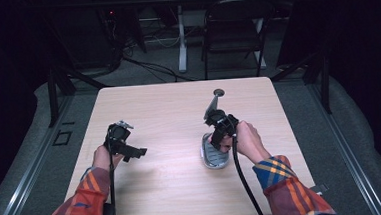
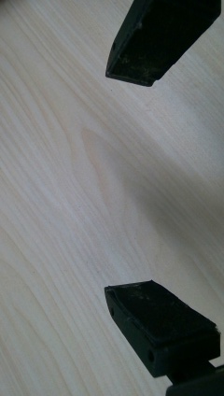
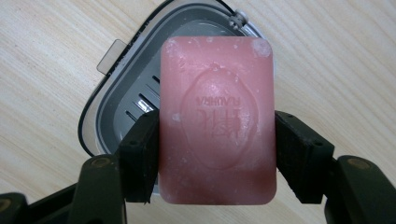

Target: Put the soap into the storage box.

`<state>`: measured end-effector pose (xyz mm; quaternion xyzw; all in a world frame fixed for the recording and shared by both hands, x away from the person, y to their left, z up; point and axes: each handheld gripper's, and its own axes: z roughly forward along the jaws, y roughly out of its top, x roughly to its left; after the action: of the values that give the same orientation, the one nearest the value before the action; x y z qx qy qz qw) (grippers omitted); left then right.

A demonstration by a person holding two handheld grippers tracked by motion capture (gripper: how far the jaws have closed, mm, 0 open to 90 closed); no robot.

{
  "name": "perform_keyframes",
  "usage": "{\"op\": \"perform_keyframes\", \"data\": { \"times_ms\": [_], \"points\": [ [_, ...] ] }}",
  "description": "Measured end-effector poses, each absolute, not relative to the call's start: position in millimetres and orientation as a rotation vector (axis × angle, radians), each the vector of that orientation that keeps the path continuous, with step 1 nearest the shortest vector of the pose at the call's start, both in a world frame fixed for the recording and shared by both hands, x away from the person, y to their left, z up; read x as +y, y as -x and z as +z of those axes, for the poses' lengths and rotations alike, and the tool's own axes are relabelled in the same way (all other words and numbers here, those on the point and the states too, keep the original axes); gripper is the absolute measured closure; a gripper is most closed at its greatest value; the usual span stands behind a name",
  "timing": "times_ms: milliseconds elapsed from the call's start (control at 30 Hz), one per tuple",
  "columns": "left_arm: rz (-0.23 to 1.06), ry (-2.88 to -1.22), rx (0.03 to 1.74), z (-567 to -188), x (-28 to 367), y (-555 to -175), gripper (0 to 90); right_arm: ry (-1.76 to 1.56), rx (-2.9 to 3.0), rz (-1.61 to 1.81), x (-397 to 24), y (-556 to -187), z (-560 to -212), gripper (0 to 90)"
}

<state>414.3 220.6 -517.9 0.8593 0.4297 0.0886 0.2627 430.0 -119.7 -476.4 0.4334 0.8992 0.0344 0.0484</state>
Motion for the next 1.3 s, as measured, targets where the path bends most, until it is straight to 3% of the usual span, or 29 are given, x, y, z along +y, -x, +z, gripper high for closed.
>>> {"op": "perform_keyframes", "data": {
  "times_ms": [767,1100,1300],
  "points": [
    [0.239,-2.333,1.157,-518.1,219.7,-414.2,0.0,-1.398,2.740,0.162,-116.4,-425.5,-477.3,38.6],
    [0.240,-2.332,1.154,-517.8,220.1,-413.8,0.1,-1.402,2.763,0.262,-129.9,-418.2,-471.9,42.1],
    [0.240,-2.333,1.152,-517.7,220.0,-413.9,0.1,-1.352,2.752,0.359,-145.2,-404.5,-460.8,39.2]
  ]
}}
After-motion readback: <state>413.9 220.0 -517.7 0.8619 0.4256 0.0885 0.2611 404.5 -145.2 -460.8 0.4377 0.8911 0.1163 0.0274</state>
